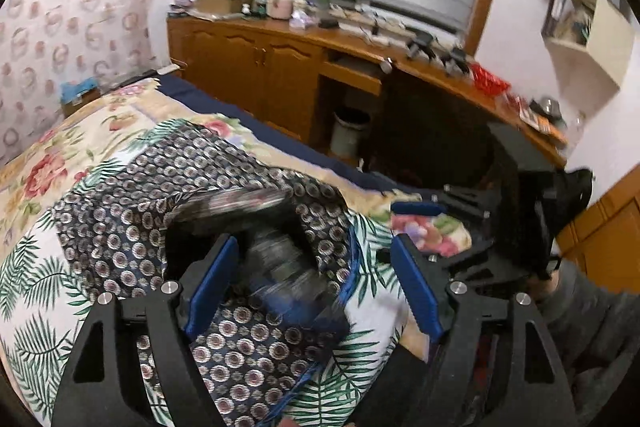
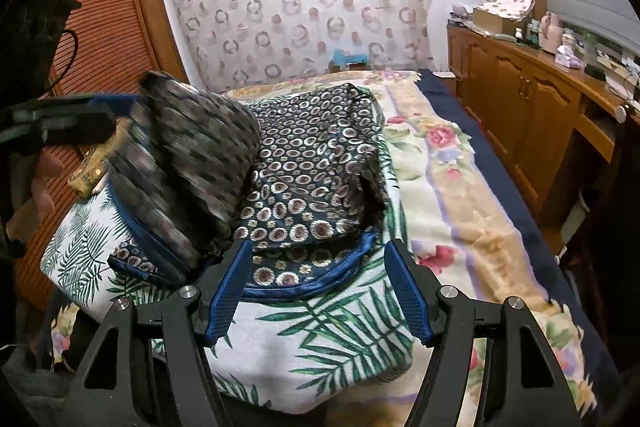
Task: Fold small clothes
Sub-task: 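Fold the held side over the shirt middle and open the left tool, then grasp the opposite shirt side with the right tool and lift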
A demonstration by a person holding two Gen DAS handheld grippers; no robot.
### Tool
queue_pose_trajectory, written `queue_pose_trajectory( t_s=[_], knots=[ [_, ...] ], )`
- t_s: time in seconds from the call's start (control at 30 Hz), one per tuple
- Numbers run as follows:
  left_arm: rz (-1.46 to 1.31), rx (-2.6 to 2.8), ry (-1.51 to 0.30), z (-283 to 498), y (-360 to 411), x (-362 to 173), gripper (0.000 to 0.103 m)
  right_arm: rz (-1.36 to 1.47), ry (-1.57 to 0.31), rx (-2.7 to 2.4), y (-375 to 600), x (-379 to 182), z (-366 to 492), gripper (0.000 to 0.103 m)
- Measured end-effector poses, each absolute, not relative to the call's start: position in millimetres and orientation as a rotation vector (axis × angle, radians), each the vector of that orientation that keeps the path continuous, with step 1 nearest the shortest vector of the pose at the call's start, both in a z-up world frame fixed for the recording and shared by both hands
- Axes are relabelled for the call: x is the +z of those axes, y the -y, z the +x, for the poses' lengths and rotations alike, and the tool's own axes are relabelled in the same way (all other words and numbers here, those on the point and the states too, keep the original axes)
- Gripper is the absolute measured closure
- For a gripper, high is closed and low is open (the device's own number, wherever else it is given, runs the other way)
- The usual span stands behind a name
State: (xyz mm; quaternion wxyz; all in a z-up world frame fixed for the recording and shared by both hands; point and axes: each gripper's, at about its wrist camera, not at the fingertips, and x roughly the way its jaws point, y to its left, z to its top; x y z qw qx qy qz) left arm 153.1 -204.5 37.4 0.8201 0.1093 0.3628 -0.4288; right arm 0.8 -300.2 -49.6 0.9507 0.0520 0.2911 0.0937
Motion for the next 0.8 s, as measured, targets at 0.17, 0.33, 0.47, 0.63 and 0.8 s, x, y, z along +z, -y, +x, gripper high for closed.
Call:
queue_pose_trajectory(
  t_s=[0.17, 0.33, 0.47, 0.63, 0.8],
  knots=[
    [0.235, -0.915, -0.781, 150, 206, 32, 0.024, 0.121, -0.592, 0.166, 319, -52, -3, 0.033],
    [0.248, -0.847, -0.761, 152, 190, 29, 0.024, 0.125, -0.585, 0.155, 327, -49, -7, 0.033],
    [0.236, -0.777, -0.755, 159, 169, 22, 0.024, 0.112, -0.582, 0.161, 324, -47, -6, 0.033],
    [0.197, -0.679, -0.760, 166, 132, 5, 0.024, 0.078, -0.573, 0.185, 313, -39, -1, 0.033],
    [0.145, -0.584, -0.792, 171, 89, -21, 0.024, 0.016, -0.566, 0.229, 291, -29, 13, 0.033]
  ],
)
